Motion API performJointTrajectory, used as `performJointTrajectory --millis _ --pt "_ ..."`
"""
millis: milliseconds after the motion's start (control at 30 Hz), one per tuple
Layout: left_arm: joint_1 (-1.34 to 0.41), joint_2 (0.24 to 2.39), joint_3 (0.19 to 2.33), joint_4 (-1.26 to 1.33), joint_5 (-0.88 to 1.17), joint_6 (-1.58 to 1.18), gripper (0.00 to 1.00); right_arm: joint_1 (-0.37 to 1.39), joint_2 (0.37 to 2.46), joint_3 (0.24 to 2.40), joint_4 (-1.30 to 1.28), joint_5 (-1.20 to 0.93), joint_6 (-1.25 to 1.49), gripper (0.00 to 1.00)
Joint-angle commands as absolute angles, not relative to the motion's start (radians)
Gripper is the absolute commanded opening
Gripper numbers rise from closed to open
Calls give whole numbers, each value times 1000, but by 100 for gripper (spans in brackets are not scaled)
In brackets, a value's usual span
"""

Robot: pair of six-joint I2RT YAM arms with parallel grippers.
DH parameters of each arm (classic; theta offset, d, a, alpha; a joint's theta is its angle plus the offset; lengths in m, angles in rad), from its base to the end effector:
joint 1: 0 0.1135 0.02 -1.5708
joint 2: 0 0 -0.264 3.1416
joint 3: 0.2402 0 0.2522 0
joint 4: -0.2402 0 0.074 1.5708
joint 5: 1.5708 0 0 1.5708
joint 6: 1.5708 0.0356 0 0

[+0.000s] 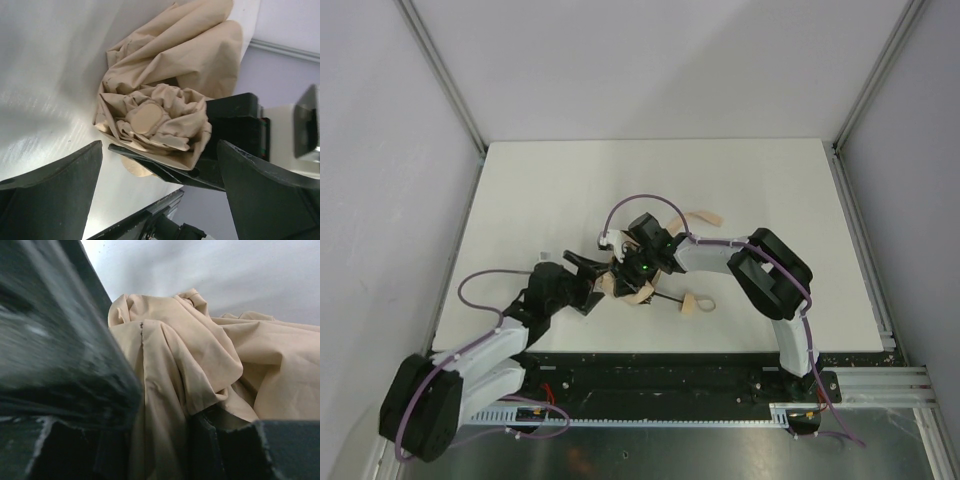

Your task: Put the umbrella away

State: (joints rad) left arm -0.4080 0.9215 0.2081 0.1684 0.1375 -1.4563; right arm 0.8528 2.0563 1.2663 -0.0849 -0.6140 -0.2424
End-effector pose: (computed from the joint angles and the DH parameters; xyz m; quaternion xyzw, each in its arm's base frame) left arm 0.1617 -0.0752 0.1522 -0.4059 0.7694 -0.4287 0.2438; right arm 0.2637 0.3331 0.1361 -0.5545 0.7114 0.3686 0.2246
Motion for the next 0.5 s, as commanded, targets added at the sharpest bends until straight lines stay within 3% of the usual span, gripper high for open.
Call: performJointTrajectory --millis 0,167,267,467 --pt "-442 1038 247 306 137 -1427 99 873 2180 1160 -346 -560 -226 0" --pt "-446 1197 260 380 86 -1392 99 876 2169 1160 -345 -550 -228 0" --pt "-446 1271 262 401 49 -1365 93 882 2157 1160 -348 -544 -238 0" --pt "-445 1313 235 408 -43 -1306 60 903 2131 1161 -353 -526 -253 0"
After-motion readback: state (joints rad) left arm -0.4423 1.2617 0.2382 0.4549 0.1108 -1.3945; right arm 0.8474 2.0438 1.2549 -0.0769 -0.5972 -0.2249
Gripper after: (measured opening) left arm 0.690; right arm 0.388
